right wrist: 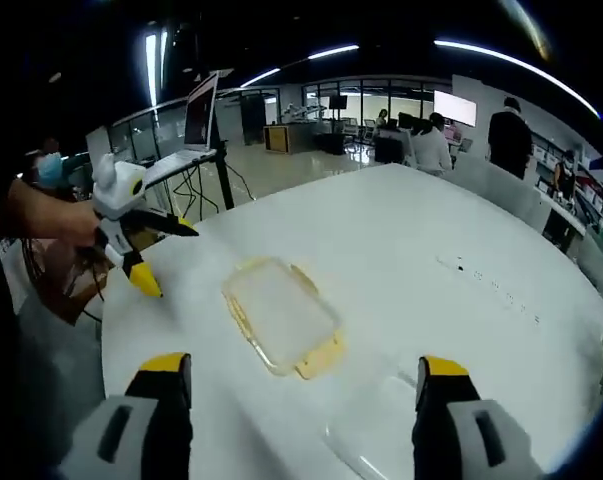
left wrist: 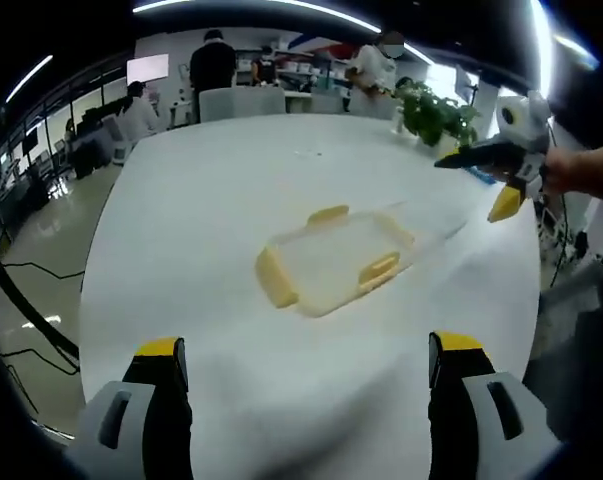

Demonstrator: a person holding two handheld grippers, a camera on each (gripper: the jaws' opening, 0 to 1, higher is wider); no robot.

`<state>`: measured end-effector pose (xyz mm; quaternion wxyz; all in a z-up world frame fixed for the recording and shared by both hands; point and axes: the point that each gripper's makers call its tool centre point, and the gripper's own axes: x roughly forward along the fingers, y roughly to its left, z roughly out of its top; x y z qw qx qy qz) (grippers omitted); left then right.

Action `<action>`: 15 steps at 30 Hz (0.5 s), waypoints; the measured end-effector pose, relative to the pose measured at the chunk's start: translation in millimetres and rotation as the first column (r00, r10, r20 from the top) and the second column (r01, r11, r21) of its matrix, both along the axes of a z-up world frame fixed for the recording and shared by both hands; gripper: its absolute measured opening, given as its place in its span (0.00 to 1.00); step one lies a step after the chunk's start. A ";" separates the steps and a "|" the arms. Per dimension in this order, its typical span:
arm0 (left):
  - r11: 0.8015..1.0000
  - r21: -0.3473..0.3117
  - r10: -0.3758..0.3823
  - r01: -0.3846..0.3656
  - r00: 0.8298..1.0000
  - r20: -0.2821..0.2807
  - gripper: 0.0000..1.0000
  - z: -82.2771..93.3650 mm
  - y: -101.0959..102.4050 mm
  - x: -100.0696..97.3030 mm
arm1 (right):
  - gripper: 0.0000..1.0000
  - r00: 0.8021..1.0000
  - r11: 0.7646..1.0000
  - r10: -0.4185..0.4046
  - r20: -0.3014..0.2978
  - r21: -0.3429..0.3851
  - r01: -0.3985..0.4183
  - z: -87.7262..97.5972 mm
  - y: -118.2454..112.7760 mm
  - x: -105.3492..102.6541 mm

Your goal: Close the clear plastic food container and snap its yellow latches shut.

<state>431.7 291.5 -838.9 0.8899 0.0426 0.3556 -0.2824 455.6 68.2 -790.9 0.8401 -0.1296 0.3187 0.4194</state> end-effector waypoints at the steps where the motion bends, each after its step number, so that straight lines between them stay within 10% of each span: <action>1: 1.000 0.000 0.000 0.000 1.000 -0.002 0.99 -0.9 0.8 0.4 | 0.94 1.000 1.000 0.000 0.004 0.000 0.000 1.2 -0.2 1.8; 15: 0.998 0.030 -0.050 0.050 0.999 0.003 0.99 -0.4 6.3 10.8 | 0.94 0.993 0.992 0.108 0.045 -0.067 -0.105 1.4 8.8 10.7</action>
